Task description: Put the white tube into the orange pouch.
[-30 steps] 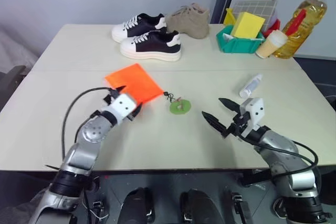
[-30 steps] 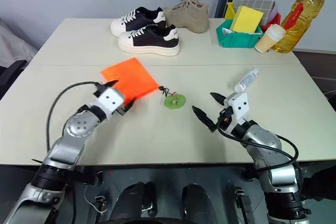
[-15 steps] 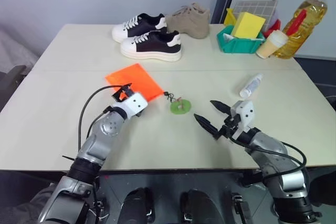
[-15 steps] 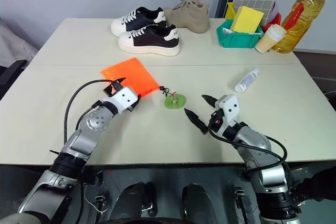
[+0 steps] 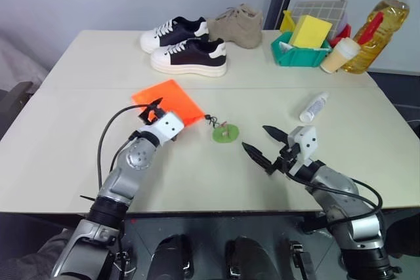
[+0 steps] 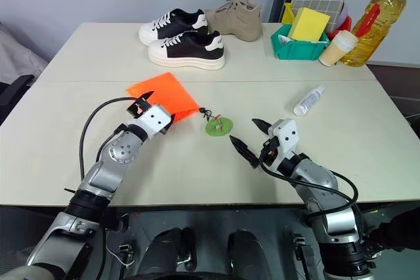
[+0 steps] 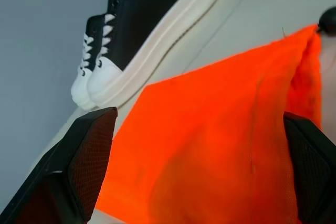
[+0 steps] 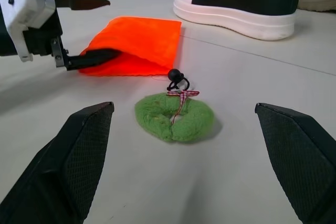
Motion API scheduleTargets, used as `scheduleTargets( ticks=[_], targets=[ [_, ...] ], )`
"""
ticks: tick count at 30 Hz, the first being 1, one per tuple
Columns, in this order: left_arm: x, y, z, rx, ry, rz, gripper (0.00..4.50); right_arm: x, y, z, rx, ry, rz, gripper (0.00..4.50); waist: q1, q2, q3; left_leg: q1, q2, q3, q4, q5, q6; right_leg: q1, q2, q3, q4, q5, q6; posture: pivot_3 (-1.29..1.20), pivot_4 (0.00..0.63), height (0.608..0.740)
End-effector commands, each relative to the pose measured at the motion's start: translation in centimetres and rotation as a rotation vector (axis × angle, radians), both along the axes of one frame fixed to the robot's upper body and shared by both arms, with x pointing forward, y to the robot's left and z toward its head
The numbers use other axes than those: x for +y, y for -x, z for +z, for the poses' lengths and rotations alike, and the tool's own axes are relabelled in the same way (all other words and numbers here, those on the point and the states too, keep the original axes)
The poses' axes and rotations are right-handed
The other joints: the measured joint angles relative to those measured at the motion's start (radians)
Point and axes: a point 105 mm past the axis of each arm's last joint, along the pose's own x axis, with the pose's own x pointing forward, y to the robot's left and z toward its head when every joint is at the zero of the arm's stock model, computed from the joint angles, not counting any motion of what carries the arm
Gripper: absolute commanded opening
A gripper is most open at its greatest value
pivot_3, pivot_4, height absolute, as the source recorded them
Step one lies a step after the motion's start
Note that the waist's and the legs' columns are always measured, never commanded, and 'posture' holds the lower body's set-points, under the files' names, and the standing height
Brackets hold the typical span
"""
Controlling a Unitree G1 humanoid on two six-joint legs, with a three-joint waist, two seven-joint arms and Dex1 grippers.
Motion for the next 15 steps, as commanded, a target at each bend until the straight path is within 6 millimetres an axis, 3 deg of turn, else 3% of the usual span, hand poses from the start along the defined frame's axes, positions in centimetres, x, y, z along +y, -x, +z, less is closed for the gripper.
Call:
scheduleTargets(
  ticks=[1, 10, 15],
  targets=[
    [0.3, 0.1, 2.1, -0.08, 0.037, 0.011, 4.5, 0.5, 0.3, 1.4, -0.058, -0.002, 0.02, 4.46, 0.0, 0.0, 0.0, 0.0, 0.0, 0.0, 0.0, 0.0, 0.0, 0.0, 0.0, 0.0, 0.0, 0.0, 0.0, 0.0, 0.15, 0.74],
    [1.8, -0.1, 1.8, -0.054, 0.107, 0.081, 4.5, 0.5, 0.2, 1.5, -0.062, -0.001, 0.024, 4.46, 0.001, 0.0, 0.0, 0.0, 0.0, 0.0, 0.0, 0.0, 0.0, 0.0, 0.0, 0.0, 0.0, 0.0, 0.0, 0.0, 0.15, 0.74],
    [2.0, -0.3, 0.7, -0.002, 0.089, 0.096, 4.5, 0.5, 0.1, 1.6, -0.065, -0.003, 0.021, 4.46, 0.0, 0.0, 0.0, 0.0, 0.0, 0.0, 0.0, 0.0, 0.0, 0.0, 0.001, -0.001, 0.0, 0.0, 0.0, 0.0, 0.15, 0.74]
  ],
)
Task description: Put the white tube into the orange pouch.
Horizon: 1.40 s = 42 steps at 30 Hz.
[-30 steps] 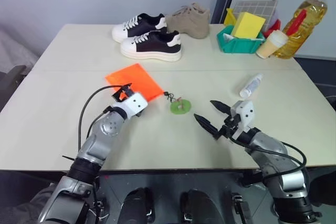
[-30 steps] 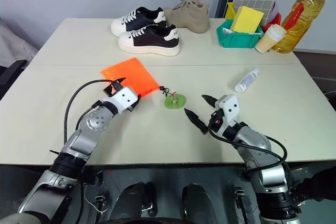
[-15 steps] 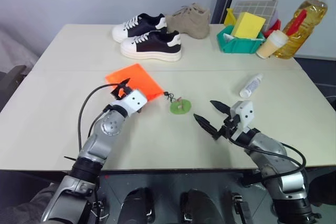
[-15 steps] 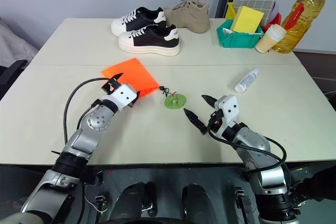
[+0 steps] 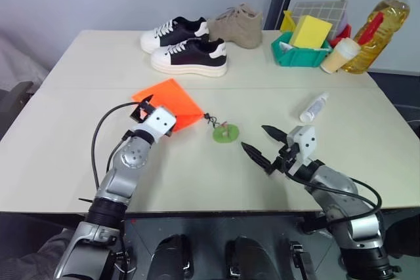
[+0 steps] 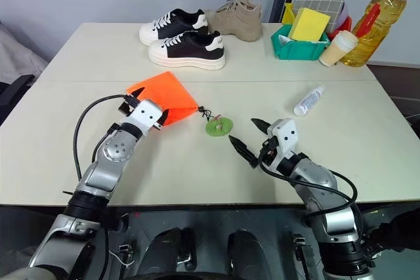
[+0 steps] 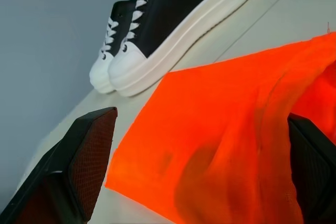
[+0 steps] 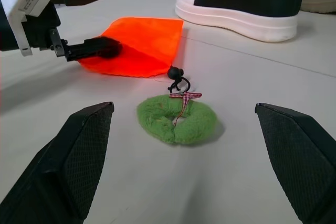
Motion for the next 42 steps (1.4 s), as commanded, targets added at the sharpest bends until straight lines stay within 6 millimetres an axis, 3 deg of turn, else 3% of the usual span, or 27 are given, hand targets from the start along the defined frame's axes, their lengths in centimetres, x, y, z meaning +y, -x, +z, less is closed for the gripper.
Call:
scheduleTargets(
  ticks=[1, 6, 8, 11, 16, 21, 27, 34, 37, 42],
  targets=[
    [0.3, -0.1, 0.4, -0.003, -0.003, 0.014, 4.5, 0.3, 0.2, 1.5, -0.062, -0.004, 0.013, 4.46, 0.0, 0.0, 0.0, 0.0, 0.0, 0.0, 0.0, 0.0, 0.0, 0.0, 0.0, 0.0, 0.0, 0.0, 0.0, 0.0, 0.15, 0.74],
    [-0.4, -0.4, 0.2, 0.002, -0.019, -0.014, 4.5, 0.3, 0.2, 1.6, -0.065, -0.004, 0.006, 4.46, 0.0, 0.0, 0.0, 0.0, 0.0, 0.0, 0.0, 0.0, 0.0, 0.0, 0.0, 0.0, 0.0, 0.0, 0.0, 0.0, 0.15, 0.74],
    [-0.6, -0.4, 0.3, -0.002, -0.022, -0.022, 3.98, 0.2, 0.2, 1.6, -0.065, -0.003, 0.004, 4.5, 0.0, 0.0, 0.0, 0.0, 0.0, 0.0, 0.0, 0.0, 0.0, 0.0, 0.0, 0.0, 0.0, 0.0, 0.0, 0.0, 0.15, 0.74],
    [-0.8, -0.3, 0.2, 0.002, -0.023, -0.035, 2.72, 0.2, 0.2, 1.5, -0.065, -0.001, 0.003, 4.5, 0.0, 0.0, 0.0, 0.0, 0.0, 0.0, 0.0, 0.0, 0.0, 0.0, 0.0, 0.0, 0.0, 0.0, 0.0, 0.0, 0.15, 0.74],
    [-0.8, -0.1, 0.0, 0.009, -0.03, -0.045, 0.03, 0.1, 0.1, 1.6, -0.065, 0.001, 0.001, 4.5, 0.0, 0.0, 0.0, 0.0, 0.0, 0.0, 0.0, 0.0, 0.0, 0.0, 0.0, 0.0, 0.0, 0.0, 0.0, 0.0, 0.15, 0.74],
    [-0.5, 0.1, 0.2, 0.009, -0.02, -0.041, 0.03, -0.8, -1.0, 1.6, -0.05, 0.007, -0.071, 4.5, 0.0, 0.0, 0.0, 0.0, 0.0, 0.0, 0.0, 0.0, 0.0, 0.0, 0.0, 0.0, 0.0, 0.0, 0.0, 0.0, 0.15, 0.74],
    [-2.2, 1.6, 1.2, 0.041, 0.195, -0.163, 0.03, -6.6, -5.3, 3.3, -0.087, -0.053, -0.474, 4.5, 0.0, 0.0, 0.0, 0.0, 0.0, 0.0, 0.002, 0.004, -0.006, 0.0, 0.0, 0.0, 0.002, 0.0, 0.0, 0.0, 0.15, 0.74],
    [-3.4, 3.2, 0.8, 0.099, 0.234, -0.258, 0.03, -12.2, -8.0, 2.5, -0.053, 0.043, -0.842, 4.5, -0.004, 0.0, 0.0, 0.0, 0.0, 0.001, 0.001, 0.004, -0.007, 0.0, 0.0, 0.0, 0.003, 0.0, 0.0, 0.0, 0.15, 0.74],
    [-3.4, 3.1, 0.8, 0.106, 0.233, -0.259, 0.03, -13.3, -9.1, 1.4, 0.011, 0.062, -0.945, 4.5, -0.005, 0.0, 0.0, 0.001, 0.0, 0.001, 0.001, 0.005, -0.008, -0.001, 0.0, 0.0, 0.004, 0.0, 0.0, 0.0, 0.15, 0.74],
    [-3.5, 2.9, 0.8, 0.108, 0.237, -0.255, 0.03, -13.1, -11.0, -0.3, 0.12, 0.011, -0.99, 4.5, -0.007, 0.0, 0.0, 0.001, 0.0, 0.001, 0.001, 0.005, -0.008, -0.001, 0.001, 0.001, 0.005, 0.0, 0.0, 0.0, 0.15, 0.74]
  ],
)
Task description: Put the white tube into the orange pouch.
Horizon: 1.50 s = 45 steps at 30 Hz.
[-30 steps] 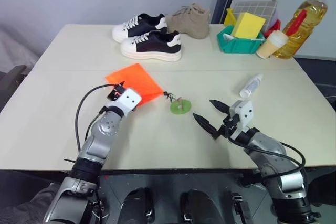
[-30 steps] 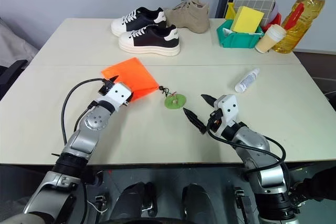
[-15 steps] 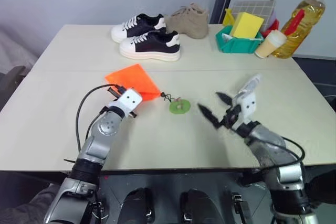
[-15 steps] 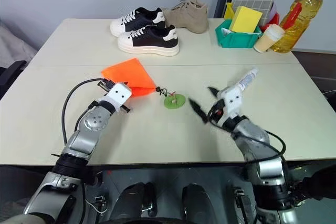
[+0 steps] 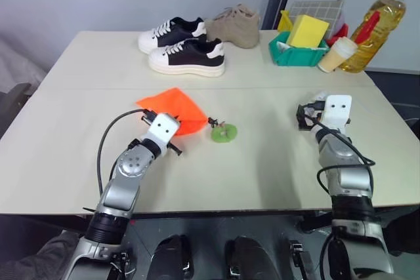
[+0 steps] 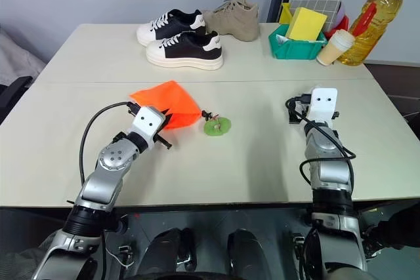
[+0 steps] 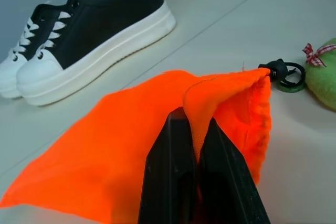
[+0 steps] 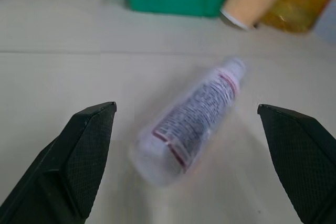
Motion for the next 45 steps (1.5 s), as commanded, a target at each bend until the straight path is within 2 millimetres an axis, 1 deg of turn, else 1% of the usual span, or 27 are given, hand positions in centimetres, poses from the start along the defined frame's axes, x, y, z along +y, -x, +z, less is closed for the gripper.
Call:
scheduleTargets(
  ticks=[1, 5, 10, 11, 13, 17, 20, 22, 24, 26, 27, 28, 29, 30, 31, 33, 34, 35, 37, 38, 41, 43, 45],
  targets=[
    [-0.3, -0.1, 1.4, -0.048, 0.014, -0.01, 0.03, -0.2, -1.2, -0.1, 0.011, -0.046, -0.059, 4.5, -0.001, 0.0, 0.0, 0.0, 0.0, 0.0, 0.0, 0.0, 0.0, 0.0, 0.001, 0.0, 0.0, 0.0, 0.0, 0.0, 0.15, 0.74],
    [-0.4, -0.1, 1.5, -0.053, 0.018, -0.01, 0.03, -0.2, -2.1, -0.7, 0.031, -0.08, -0.093, 4.5, 0.002, 0.0, 0.0, 0.0, 0.0, 0.001, 0.0, 0.0, 0.0, 0.0, 0.001, 0.0, 0.0, 0.0, 0.0, 0.0, 0.15, 0.74],
    [-0.5, 0.0, 1.6, -0.057, 0.02, -0.008, 0.03, -0.5, -2.5, -1.0, 0.03, -0.112, -0.128, 4.5, 0.002, 0.0, 0.0, 0.0, 0.0, 0.001, -0.001, 0.0, 0.0, -0.001, 0.001, 0.0, 0.0, 0.0, 0.0, 0.0, 0.15, 0.74],
    [-0.5, 0.0, 1.6, -0.057, 0.02, -0.008, 0.0, -0.5, -2.6, -1.0, 0.027, -0.118, -0.129, 4.24, 0.001, 0.0, 0.0, 0.0, 0.0, 0.001, -0.001, 0.0, 0.0, -0.001, 0.001, 0.001, 0.0, 0.0, 0.0, 0.0, 0.15, 0.74],
    [-0.5, 0.0, 1.5, -0.057, 0.02, -0.007, 0.0, -0.3, -2.7, -0.9, 0.013, -0.126, -0.117, 3.6, -0.001, 0.0, 0.0, 0.0, 0.0, 0.001, -0.001, 0.0, 0.0, -0.001, 0.001, 0.001, 0.0, 0.0, 0.0, 0.0, 0.15, 0.74],
    [-0.4, 0.0, 1.5, -0.058, 0.019, -0.003, 0.0, 0.1, -2.8, -0.6, -0.004, -0.124, -0.09, 1.57, -0.001, 0.0, 0.0, 0.0, 0.0, 0.001, -0.001, 0.0, -0.001, -0.001, 0.001, 0.001, 0.0, 0.0, 0.0, 0.0, 0.15, 0.74],
    [-0.3, 0.0, 1.5, -0.058, 0.017, -0.001, 0.0, 0.4, -2.7, -0.3, -0.022, -0.119, -0.066, 1.57, -0.001, 0.0, 0.0, 0.0, 0.0, 0.001, -0.001, 0.0, -0.001, -0.001, 0.001, 0.001, 0.0, 0.0, 0.0, 0.0, 0.15, 0.74],
    [-0.3, 0.0, 1.5, -0.057, 0.017, -0.001, 0.0, 0.4, -2.5, 0.2, -0.039, -0.086, -0.055, 1.57, 0.0, 0.0, 0.0, 0.0, 0.0, 0.001, -0.001, 0.0, -0.001, -0.001, 0.001, 0.001, 0.0, 0.0, 0.0, 0.0, 0.15, 0.74],
    [-0.3, 0.0, 1.5, -0.059, 0.017, -0.004, 0.0, 0.8, -2.0, 1.4, -0.087, -0.031, 0.002, 1.57, 0.001, 0.0, 0.0, 0.0, 0.0, 0.001, -0.001, 0.0, -0.001, -0.001, 0.001, 0.001, 0.0, 0.0, 0.0, 0.0, 0.15, 0.74],
    [-0.3, 0.0, 1.6, -0.061, 0.017, -0.005, 0.0, 2.6, -1.1, 3.3, -0.16, 0.031, 0.159, 1.57, 0.003, 0.001, 0.0, -0.001, 0.0, 0.001, -0.001, 0.0, -0.001, -0.002, 0.0, 0.002, 0.0, 0.0, 0.0, 0.0, 0.15, 0.74],
    [-0.3, 0.0, 1.6, -0.063, 0.02, -0.006, 0.0, 3.8, -0.2, 4.0, -0.189, 0.067, 0.276, 1.57, 0.003, 0.001, 0.0, -0.001, 0.0, 0.001, -0.001, 0.0, -0.001, -0.002, 0.0, 0.002, 0.0, -0.001, 0.001, 0.0, 0.15, 0.74],
    [-0.3, -0.1, 1.7, -0.063, 0.023, -0.007, 0.0, 5.1, 0.8, 4.5, -0.202, 0.086, 0.387, 1.57, 0.003, 0.001, 0.0, -0.001, 0.0, 0.001, -0.002, 0.0, -0.001, -0.002, -0.001, 0.002, 0.0, -0.001, 0.001, 0.0, 0.15, 0.74],
    [-0.4, -0.1, 1.8, -0.063, 0.028, -0.011, 0.0, 6.6, 2.4, 4.7, -0.201, 0.09, 0.529, 1.57, 0.004, 0.001, 0.0, -0.001, 0.0, 0.001, -0.002, 0.0, 0.0, -0.002, -0.001, 0.002, 0.0, -0.001, 0.001, 0.0, 0.15, 0.74],
    [-0.4, -0.1, 1.8, -0.063, 0.03, -0.014, 0.0, 7.7, 3.6, 4.8, -0.195, 0.09, 0.631, 1.57, 0.003, 0.001, 0.0, -0.001, 0.0, 0.001, -0.002, 0.0, -0.001, -0.002, -0.001, 0.002, 0.0, -0.001, 0.002, 0.0, 0.15, 0.74],
    [-0.5, 0.0, 1.8, -0.061, 0.032, -0.02, 0.0, 8.6, 5.0, 4.6, -0.171, 0.083, 0.727, 1.57, 0.003, 0.001, 0.0, -0.001, 0.0, 0.001, -0.002, 0.0, 0.0, -0.002, -0.001, 0.002, 0.0, -0.001, 0.002, 0.0, 0.15, 0.74],
    [-0.8, 0.1, 1.9, -0.058, 0.04, -0.043, 0.0, 10.7, 8.3, 3.5, -0.079, 0.057, 0.939, 1.57, 0.003, 0.001, 0.0, -0.001, 0.0, 0.0, -0.002, 0.0, 0.0, -0.002, -0.001, 0.002, 0.0, -0.001, 0.002, 0.0, 0.15, 0.74],
    [-0.9, 0.1, 2.0, -0.057, 0.042, -0.049, 0.0, 11.6, 9.6, 3.0, -0.035, 0.046, 1.017, 1.57, 0.004, 0.001, 0.0, 0.0, 0.0, -0.001, -0.002, 0.0, 0.0, -0.001, -0.001, 0.002, 0.0, -0.001, 0.002, 0.0, 0.15, 0.74],
    [-0.9, 0.2, 2.0, -0.055, 0.045, -0.053, 0.0, 12.4, 10.5, 2.6, -0.005, 0.038, 1.063, 1.57, 0.003, 0.0, 0.0, 0.0, 0.0, -0.001, -0.002, -0.002, 0.003, -0.001, -0.001, 0.002, 0.0, -0.001, 0.001, 0.0, 0.15, 0.74],
    [-0.9, 0.2, 2.0, -0.053, 0.049, -0.055, 0.0, 13.2, 11.1, 2.1, 0.024, 0.026, 1.088, 1.57, 0.0, 0.0, 0.0, 0.0, 0.0, -0.001, -0.001, -0.004, 0.006, -0.001, -0.001, 0.002, 0.0, -0.001, 0.001, 0.0, 0.15, 0.74],
    [-1.0, 0.2, 2.1, -0.05, 0.056, -0.059, 0.0, 13.9, 11.0, 1.5, 0.043, 0.027, 1.093, 1.57, 0.0, 0.0, 0.0, 0.0, 0.0, -0.001, -0.001, -0.004, 0.006, -0.001, -0.001, 0.002, 0.0, -0.001, 0.0, 0.0, 0.15, 0.74],
    [-1.1, 0.4, 2.2, -0.047, 0.063, -0.067, 0.0, 15.5, 10.6, 0.2, 0.074, 0.044, 1.093, 1.57, 0.003, 0.0, 0.0, 0.0, 0.0, -0.002, 0.0, -0.004, 0.007, -0.001, -0.002, 0.002, 0.0, -0.001, 0.0, 0.0, 0.15, 0.74],
    [-1.1, 0.5, 2.3, -0.047, 0.064, -0.072, 0.0, 16.5, 10.1, -0.2, 0.077, 0.03, 1.087, 1.57, 0.004, 0.0, 0.0, 0.0, 0.0, -0.001, 0.0, -0.004, 0.007, -0.001, -0.002, 0.002, 0.0, -0.001, 0.0, 0.0, 0.15, 0.74],
    [-1.2, 0.7, 2.4, -0.046, 0.061, -0.077, 0.0, 17.5, 10.0, -0.5, 0.084, 0.024, 1.108, 1.57, 0.006, 0.0, 0.0, -0.001, 0.0, -0.001, 0.0, -0.004, 0.007, -0.001, -0.002, 0.002, 0.0, -0.001, 0.0, 0.0, 0.15, 0.74]
  ],
)
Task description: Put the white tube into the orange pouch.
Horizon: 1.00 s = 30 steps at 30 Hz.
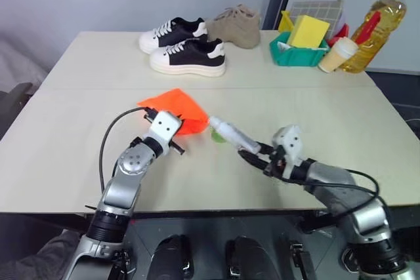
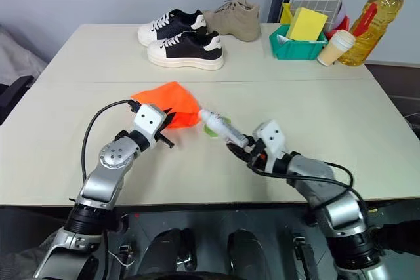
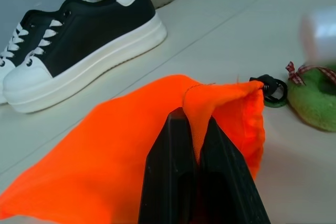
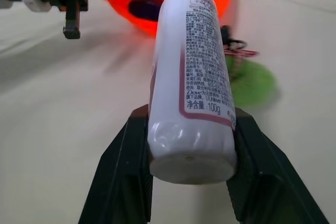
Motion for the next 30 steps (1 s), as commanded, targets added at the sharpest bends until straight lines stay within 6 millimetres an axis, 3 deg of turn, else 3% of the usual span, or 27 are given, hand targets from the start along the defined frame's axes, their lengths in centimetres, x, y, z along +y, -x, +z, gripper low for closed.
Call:
scheduleTargets(
  ticks=[1, 10, 21, 30],
  targets=[
    [-0.3, 0.5, 1.6, -0.05, 0.012, -0.022, 0.0, 1.3, -0.2, 0.7, -0.038, 0.0, 0.029, 1.57, 0.002, 0.0, 0.0, 0.0, 0.0, 0.0, 0.0, 0.0, 0.0, 0.0, 0.0, 0.0, 0.0, 0.0, 0.0, 0.0, 0.15, 0.74],
    [-0.6, 0.7, 1.6, -0.041, 0.007, -0.039, 0.0, 3.3, 0.4, 0.6, -0.028, -0.004, 0.118, 1.57, 0.001, 0.0, 0.0, 0.0, 0.0, 0.0, 0.0, 0.0, 0.0, 0.0, 0.0, 0.0, 0.0, 0.0, 0.0, 0.0, 0.15, 0.74],
    [-2.3, 2.3, 1.4, -0.015, 0.009, -0.158, 0.0, 4.5, -3.8, 0.6, -0.037, -0.038, -0.03, 1.57, -0.001, 0.0, 0.0, 0.0, 0.0, 0.001, 0.0, 0.0, -0.001, 0.0, 0.0, 0.0, 0.0, 0.0, 0.0, 0.0, 0.15, 0.74],
    [-3.6, 5.2, 1.2, 0.076, 0.053, -0.326, 0.0, 6.8, -6.0, 0.7, -0.053, 0.016, -0.04, 1.57, -0.006, 0.0, 0.0, 0.0, 0.0, 0.001, -0.001, 0.003, -0.005, -0.001, 0.0, 0.0, 0.0, 0.0, 0.0, 0.0, 0.15, 0.74]
  ],
)
